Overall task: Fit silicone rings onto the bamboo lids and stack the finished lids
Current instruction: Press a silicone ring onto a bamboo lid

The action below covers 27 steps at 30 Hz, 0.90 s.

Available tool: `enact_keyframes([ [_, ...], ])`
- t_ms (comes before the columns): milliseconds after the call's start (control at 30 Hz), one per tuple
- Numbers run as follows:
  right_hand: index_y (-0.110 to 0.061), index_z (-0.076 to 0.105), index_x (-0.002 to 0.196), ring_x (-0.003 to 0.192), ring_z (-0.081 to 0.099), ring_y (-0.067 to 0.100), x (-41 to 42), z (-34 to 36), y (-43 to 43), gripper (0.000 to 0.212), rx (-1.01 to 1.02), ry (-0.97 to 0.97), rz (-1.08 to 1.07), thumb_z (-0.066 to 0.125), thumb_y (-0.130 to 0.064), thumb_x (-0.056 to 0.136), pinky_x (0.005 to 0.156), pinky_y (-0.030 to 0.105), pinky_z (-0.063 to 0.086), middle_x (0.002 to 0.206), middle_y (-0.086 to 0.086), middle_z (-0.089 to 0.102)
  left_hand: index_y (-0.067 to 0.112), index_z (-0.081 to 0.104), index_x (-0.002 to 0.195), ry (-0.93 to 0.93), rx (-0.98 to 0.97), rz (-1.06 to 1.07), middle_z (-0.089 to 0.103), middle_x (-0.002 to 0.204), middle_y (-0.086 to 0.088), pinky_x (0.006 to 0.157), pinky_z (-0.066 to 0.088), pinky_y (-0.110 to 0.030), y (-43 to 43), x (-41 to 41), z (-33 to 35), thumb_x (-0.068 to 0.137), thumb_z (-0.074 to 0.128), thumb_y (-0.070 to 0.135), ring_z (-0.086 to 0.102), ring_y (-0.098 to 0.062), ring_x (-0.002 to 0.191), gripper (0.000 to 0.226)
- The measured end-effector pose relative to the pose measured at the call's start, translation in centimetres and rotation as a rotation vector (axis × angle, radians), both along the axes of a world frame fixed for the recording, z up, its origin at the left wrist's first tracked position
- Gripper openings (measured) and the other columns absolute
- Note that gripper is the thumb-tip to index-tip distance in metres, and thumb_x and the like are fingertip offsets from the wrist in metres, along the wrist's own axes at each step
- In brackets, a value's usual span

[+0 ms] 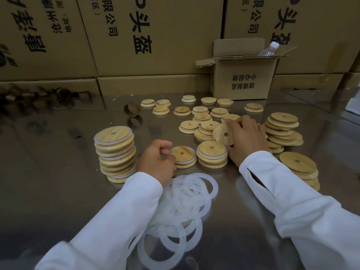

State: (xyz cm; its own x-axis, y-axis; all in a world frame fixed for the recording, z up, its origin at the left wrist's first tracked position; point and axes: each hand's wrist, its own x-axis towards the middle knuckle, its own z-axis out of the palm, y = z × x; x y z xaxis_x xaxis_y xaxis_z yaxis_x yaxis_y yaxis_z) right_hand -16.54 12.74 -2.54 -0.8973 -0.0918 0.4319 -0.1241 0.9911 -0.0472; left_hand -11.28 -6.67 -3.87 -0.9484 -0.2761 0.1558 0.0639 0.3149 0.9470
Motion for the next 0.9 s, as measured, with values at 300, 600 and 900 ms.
enact_keyframes([
  [300,-0.004,0.051,0.125,0.105,0.049,0.042,3.2,1.7,-2.3,0.072,-0.314,0.549,0.169,0.082,-0.008,0.06,0.086,0.043,0.043,0.115,0.026,0.049,0.019,0.059,0.095,0.12,0.136,-0.039,0.058,0.076,0.001,0.051,0.052,-0.025,0.0,0.4,1.3,0.091,0.054,0.024,0.056,-0.003,0.045,0.008],
  [600,-0.027,0.038,0.135,0.114,0.039,0.014,6.9,0.5,-6.0,0.08,-0.403,0.019,0.565,0.079,-0.028,0.067,0.093,0.03,0.044,0.123,-0.003,0.037,0.021,0.06,0.078,0.236,0.053,-0.176,0.064,0.073,0.006,0.061,0.048,-0.014,-0.2,1.5,1.9,0.084,0.058,0.032,0.059,0.003,0.065,0.013],
  [900,-0.039,0.056,0.078,0.089,0.053,0.006,8.3,0.2,-3.9,0.013,-0.455,-0.177,0.552,0.068,-0.041,0.075,0.094,0.037,0.039,0.082,-0.019,0.056,0.018,0.061,0.066,0.124,0.361,-0.13,0.06,0.067,-0.002,0.082,0.05,-0.047,-0.6,0.8,1.7,0.084,0.06,0.031,0.057,-0.023,0.075,0.022],
])
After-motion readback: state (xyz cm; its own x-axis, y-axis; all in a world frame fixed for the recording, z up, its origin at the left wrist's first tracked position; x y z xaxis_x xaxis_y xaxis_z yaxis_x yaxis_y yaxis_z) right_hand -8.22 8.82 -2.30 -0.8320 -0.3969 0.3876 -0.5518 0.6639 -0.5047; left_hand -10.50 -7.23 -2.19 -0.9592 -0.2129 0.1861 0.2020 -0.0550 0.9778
